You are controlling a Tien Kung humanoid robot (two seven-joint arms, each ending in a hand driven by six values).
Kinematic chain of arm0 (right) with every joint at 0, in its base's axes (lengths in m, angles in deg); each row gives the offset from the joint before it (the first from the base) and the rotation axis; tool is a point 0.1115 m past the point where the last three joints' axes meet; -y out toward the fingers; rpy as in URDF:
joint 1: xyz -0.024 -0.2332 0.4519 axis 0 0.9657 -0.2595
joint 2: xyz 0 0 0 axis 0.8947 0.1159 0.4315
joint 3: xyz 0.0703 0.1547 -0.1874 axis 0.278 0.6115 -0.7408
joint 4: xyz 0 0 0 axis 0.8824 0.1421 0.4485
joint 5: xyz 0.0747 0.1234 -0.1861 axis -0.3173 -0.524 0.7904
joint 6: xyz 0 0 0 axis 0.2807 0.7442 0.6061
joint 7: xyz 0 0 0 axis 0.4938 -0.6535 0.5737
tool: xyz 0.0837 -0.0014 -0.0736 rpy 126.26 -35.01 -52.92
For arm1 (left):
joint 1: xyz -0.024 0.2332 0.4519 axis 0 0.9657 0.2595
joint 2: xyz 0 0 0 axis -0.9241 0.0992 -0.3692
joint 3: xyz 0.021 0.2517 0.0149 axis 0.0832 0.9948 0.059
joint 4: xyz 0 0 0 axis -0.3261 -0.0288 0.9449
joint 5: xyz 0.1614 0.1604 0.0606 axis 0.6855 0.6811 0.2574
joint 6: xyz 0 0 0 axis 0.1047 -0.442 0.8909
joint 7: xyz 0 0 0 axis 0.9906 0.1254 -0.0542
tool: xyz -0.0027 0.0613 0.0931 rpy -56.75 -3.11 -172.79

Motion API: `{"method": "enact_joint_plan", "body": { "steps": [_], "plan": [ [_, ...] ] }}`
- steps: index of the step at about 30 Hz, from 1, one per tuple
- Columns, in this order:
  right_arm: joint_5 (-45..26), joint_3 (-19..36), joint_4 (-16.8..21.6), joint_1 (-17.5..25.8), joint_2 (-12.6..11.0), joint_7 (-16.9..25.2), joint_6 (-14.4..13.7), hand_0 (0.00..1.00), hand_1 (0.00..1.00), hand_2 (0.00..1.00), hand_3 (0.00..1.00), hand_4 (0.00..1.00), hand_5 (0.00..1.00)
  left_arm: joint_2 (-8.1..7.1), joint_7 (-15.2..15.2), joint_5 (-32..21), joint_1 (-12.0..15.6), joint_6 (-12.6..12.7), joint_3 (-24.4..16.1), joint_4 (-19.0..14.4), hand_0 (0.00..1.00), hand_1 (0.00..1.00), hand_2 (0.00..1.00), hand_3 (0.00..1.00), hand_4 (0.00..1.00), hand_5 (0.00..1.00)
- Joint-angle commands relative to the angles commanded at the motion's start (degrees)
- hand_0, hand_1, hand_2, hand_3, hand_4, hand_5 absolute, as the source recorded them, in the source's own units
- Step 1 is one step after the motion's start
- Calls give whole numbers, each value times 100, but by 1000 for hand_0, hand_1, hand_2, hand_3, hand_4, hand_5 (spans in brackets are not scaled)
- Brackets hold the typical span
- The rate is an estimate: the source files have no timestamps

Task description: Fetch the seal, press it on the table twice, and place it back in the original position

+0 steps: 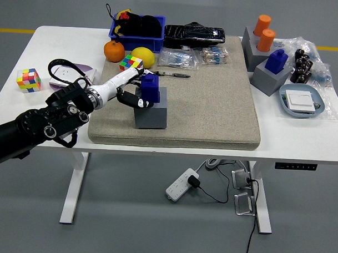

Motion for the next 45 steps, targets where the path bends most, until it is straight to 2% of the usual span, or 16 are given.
{"method": "enact_joint_plan", "body": {
  "steps": [3, 16, 20, 21, 26, 27, 30, 33, 34, 38, 39, 40, 45],
  "plan": [
    [-2, 9, 4, -2, -3, 3, -4, 814, 715, 684, 691, 727, 506, -14, -26, -4, -2, -24, -19, -4, 874, 900, 877, 870, 975, 28],
    [3, 30, 3, 7, 14, 7, -12, 813, 715, 684, 691, 727, 506, -74, -3, -26, 5, -40, -164, -7, 872, 898, 870, 868, 978, 59],
    [7, 45, 3, 14, 12, 5, -15, 813, 715, 684, 691, 727, 506, -113, -20, -47, 10, -146, -308, 45, 872, 898, 870, 868, 978, 59],
    [7, 49, 2, 15, 13, 4, -14, 813, 715, 684, 691, 727, 506, -120, -54, -53, 9, -203, -340, 52, 958, 998, 998, 998, 998, 367],
    [15, 83, -5, 27, 34, 4, -10, 813, 715, 684, 691, 727, 506, -169, -144, -98, 12, -608, -500, 71, 958, 998, 998, 998, 998, 367],
    [14, 87, -5, 28, 36, 5, -10, 813, 714, 684, 691, 727, 506, -176, -155, -101, 14, -684, -532, 71, 998, 998, 998, 998, 998, 527],
    [16, 91, -7, 28, 41, 4, -8, 813, 714, 684, 691, 727, 506, -201, -201, -128, 18, -902, -600, 38, 998, 998, 998, 998, 998, 527],
    [15, 90, 2, 18, 35, 6, -16, 813, 714, 684, 691, 727, 506, -241, -211, -130, 33, -1016, -640, -26, 998, 998, 998, 998, 998, 527],
    [13, 94, 5, 11, 32, 7, -23, 814, 715, 684, 691, 727, 506, -256, -187, -142, 42, -1015, -653, -41, 998, 998, 998, 998, 998, 583],
    [15, 98, 5, 3, 35, 12, -26, 814, 715, 684, 691, 727, 506, -331, -103, -200, 67, -1017, -714, -40, 998, 998, 998, 998, 998, 583],
    [17, 102, 1, 7, 39, 12, -23, 814, 715, 684, 691, 727, 506, -348, -79, -210, 68, -1003, -721, -35, 998, 998, 998, 998, 998, 632],
    [20, 107, -3, 13, 43, 12, -20, 814, 715, 684, 691, 727, 506, -364, -50, -215, 70, -980, -730, -27, 998, 998, 998, 998, 998, 632],
    [43, 133, -28, 31, 58, 9, -8, 814, 715, 684, 691, 727, 506, -489, 445, -607, 133, -495, -838, 158, 998, 998, 998, 998, 998, 632]
  ]
}}
